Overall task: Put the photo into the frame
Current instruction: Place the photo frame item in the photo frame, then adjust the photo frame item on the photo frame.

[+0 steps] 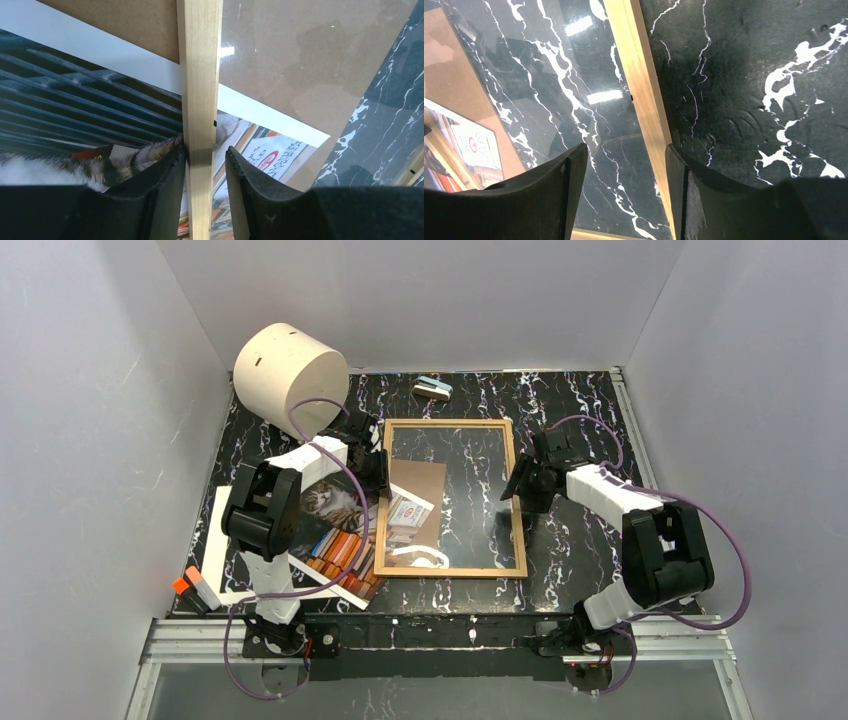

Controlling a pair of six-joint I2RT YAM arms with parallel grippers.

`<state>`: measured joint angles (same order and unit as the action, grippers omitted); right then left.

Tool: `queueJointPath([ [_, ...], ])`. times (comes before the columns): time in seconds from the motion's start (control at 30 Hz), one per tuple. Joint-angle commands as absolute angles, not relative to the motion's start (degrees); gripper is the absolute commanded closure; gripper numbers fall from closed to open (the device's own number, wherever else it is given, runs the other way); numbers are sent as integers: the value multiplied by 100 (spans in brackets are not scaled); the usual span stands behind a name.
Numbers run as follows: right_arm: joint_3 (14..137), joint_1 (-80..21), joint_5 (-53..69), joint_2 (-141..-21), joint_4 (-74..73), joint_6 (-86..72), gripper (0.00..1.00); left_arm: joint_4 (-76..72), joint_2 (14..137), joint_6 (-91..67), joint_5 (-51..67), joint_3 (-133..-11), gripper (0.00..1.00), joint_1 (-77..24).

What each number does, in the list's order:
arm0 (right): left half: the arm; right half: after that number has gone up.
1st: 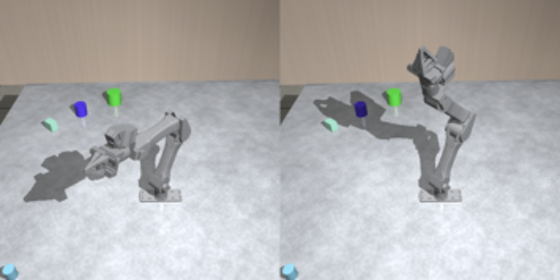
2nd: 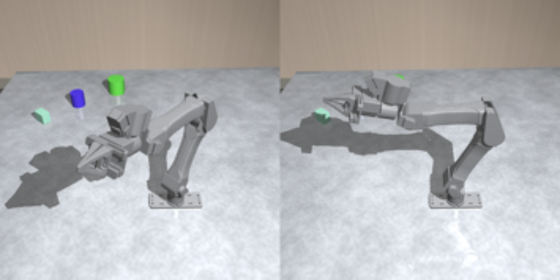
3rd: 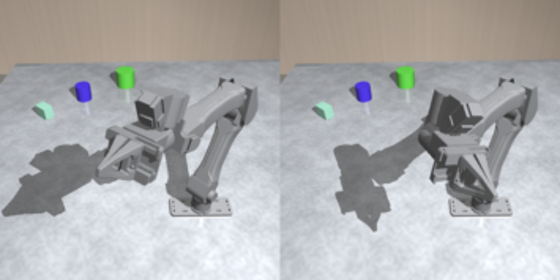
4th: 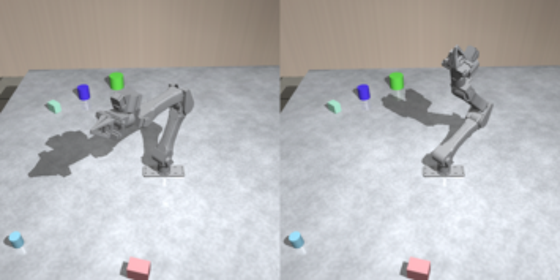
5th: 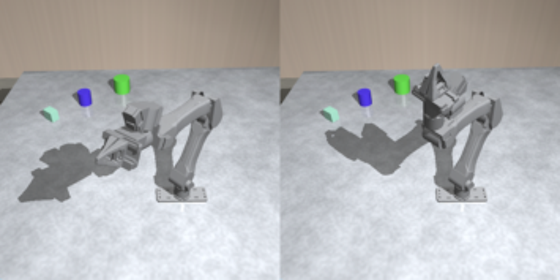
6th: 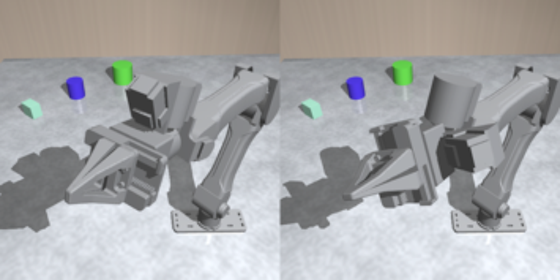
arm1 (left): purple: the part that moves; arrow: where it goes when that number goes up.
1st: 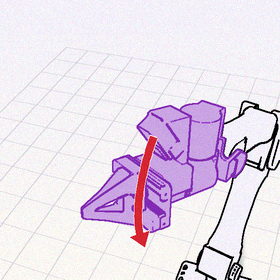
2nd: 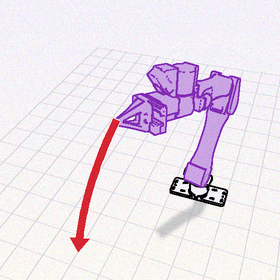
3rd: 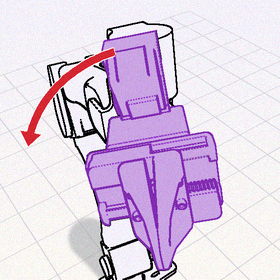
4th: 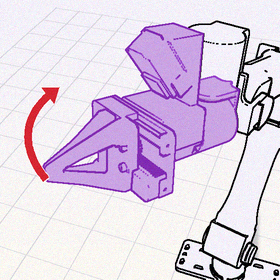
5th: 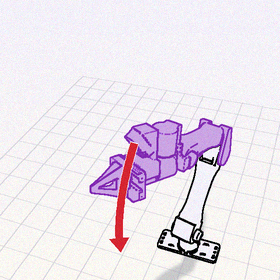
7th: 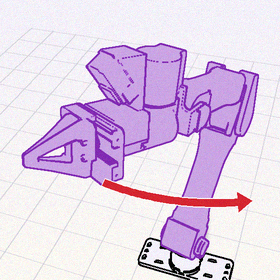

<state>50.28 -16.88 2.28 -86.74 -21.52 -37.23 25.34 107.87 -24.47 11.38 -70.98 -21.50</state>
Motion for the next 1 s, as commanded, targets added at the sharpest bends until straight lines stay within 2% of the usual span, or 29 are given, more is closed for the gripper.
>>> queueJointPath([
  [0.0,5382,-1708,103,-8406,-2395,-3657,34,2870,10775,-2399,1185,-7130,66,-2180],
  [0.13,5374,-1970,1162,-8068,-1926,-3457,36,2891,10735,-2408,1222,-7155,66,-2180],
  [0.23,5271,-2549,2021,-8120,-1202,-3423,39,2891,10746,-2425,1284,-7131,66,-2180],
  [0.33,5201,-3278,2357,-8362,-513,-3609,43,2889,10734,-2443,1351,-7093,66,-2180],
  [0.47,5283,-4121,2617,-8838,338,-3852,52,2859,10690,-2510,1304,-7002,67,-2171],
  [0.67,5787,-4939,2697,-9795,822,-4034,66,2834,10601,-2613,1180,-6781,69,-2171],
  [0.97,5897,-5279,2602,-10513,1333,-4386,70,2680,10415,-2706,1228,-6537,69,-2127],
])
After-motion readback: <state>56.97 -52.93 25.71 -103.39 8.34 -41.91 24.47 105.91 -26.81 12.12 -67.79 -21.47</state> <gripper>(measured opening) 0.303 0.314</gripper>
